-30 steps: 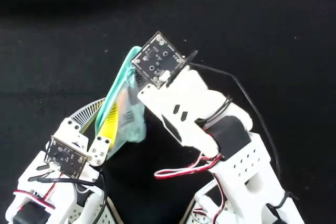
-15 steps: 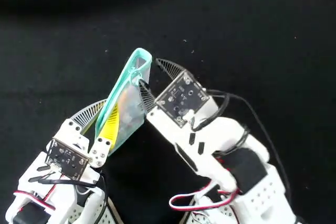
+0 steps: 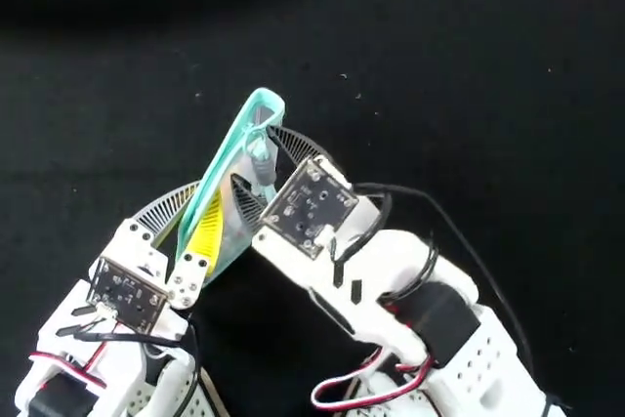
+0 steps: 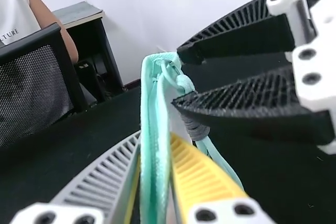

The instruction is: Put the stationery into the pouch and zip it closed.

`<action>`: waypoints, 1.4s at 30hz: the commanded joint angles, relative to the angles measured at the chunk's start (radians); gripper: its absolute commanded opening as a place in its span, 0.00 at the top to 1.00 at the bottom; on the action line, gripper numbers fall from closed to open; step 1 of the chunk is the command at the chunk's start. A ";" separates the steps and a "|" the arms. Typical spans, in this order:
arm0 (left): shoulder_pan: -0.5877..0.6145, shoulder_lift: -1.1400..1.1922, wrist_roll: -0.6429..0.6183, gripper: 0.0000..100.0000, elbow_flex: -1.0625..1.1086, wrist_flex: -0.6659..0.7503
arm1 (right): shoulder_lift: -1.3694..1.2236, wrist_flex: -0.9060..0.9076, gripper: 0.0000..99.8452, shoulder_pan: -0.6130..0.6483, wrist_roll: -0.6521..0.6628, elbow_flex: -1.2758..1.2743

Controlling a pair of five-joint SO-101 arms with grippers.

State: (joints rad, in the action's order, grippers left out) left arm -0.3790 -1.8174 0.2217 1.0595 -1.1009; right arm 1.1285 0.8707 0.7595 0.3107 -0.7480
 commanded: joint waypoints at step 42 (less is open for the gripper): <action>-0.008 0.003 0.005 0.97 0.030 0.003 | 0.189 -0.290 0.86 -0.051 0.081 -0.234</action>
State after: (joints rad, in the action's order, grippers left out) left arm -0.3790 -1.8190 0.2232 1.0641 -1.0978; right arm 1.3080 0.5976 0.6935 0.3936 -0.9874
